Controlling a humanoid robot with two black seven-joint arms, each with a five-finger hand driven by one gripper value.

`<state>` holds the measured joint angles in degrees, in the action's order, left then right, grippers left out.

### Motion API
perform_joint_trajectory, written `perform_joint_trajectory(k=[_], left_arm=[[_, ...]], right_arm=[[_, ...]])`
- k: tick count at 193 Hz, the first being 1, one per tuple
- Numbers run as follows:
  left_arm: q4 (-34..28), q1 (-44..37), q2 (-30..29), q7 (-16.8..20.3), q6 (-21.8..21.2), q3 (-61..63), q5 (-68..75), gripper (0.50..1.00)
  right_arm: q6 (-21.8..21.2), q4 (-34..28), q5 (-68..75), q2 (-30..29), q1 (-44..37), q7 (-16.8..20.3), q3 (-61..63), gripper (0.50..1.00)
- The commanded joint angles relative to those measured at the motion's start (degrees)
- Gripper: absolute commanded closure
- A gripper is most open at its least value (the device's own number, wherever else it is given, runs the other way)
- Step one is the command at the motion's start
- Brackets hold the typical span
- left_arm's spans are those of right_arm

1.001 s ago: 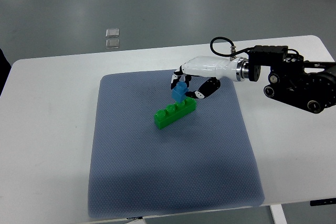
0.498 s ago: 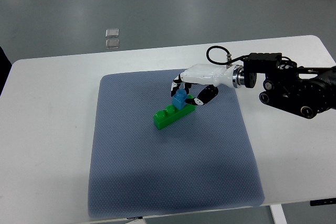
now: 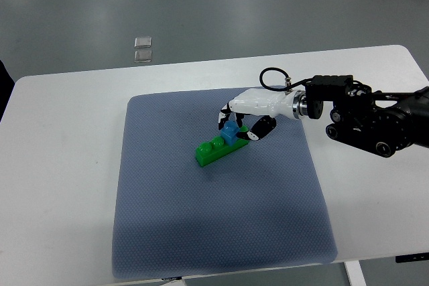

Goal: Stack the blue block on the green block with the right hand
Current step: 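Carry the blue block over the green block and lower it onto the studs, then press the blue block down and open the right hand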

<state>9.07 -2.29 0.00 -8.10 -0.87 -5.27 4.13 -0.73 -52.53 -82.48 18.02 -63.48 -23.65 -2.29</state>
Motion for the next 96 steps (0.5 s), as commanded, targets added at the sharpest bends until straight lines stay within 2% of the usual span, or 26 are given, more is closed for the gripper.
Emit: perform_joint_trajectory(k=[1, 46, 54, 63, 80, 84, 91, 96], left_arm=[[-0.02, 0.0, 0.0, 0.01, 0.0, 0.0, 0.0, 0.5], [-0.02, 0.0, 0.0, 0.01, 0.0, 0.0, 0.0, 0.5], [0.07, 0.0, 0.0, 0.01, 0.0, 0.0, 0.0, 0.5], [-0.02, 0.0, 0.0, 0.01, 0.0, 0.0, 0.0, 0.5], [-0.02, 0.0, 0.0, 0.01, 0.0, 0.0, 0.0, 0.5], [-0.02, 0.0, 0.0, 0.01, 0.0, 0.0, 0.0, 0.5], [-0.02, 0.0, 0.0, 0.01, 0.0, 0.0, 0.0, 0.5], [0.07, 0.0, 0.0, 0.01, 0.0, 0.0, 0.0, 0.5]], right_arm=[[0.47, 0.15, -0.05, -0.01, 0.03, 0.01, -0.26, 1.0], [1.09, 0.15, -0.05, 0.08, 0.11, 0.01, -0.26, 1.0], [1.09, 0.24, -0.05, 0.08, 0.03, 0.01, -0.26, 0.985], [1.09, 0.15, -0.05, 0.08, 0.03, 0.01, -0.26, 0.957], [1.88, 0.24, 0.3, 0.17, -0.06, 0.01, -0.17, 0.848], [1.88, 0.15, 0.39, 0.17, -0.06, 0.01, -0.17, 0.838], [1.88, 0.15, 0.66, 0.17, -0.15, 0.01, -0.17, 0.761], [1.88, 0.15, 0.74, 0.17, -0.15, -0.08, -0.17, 0.738]])
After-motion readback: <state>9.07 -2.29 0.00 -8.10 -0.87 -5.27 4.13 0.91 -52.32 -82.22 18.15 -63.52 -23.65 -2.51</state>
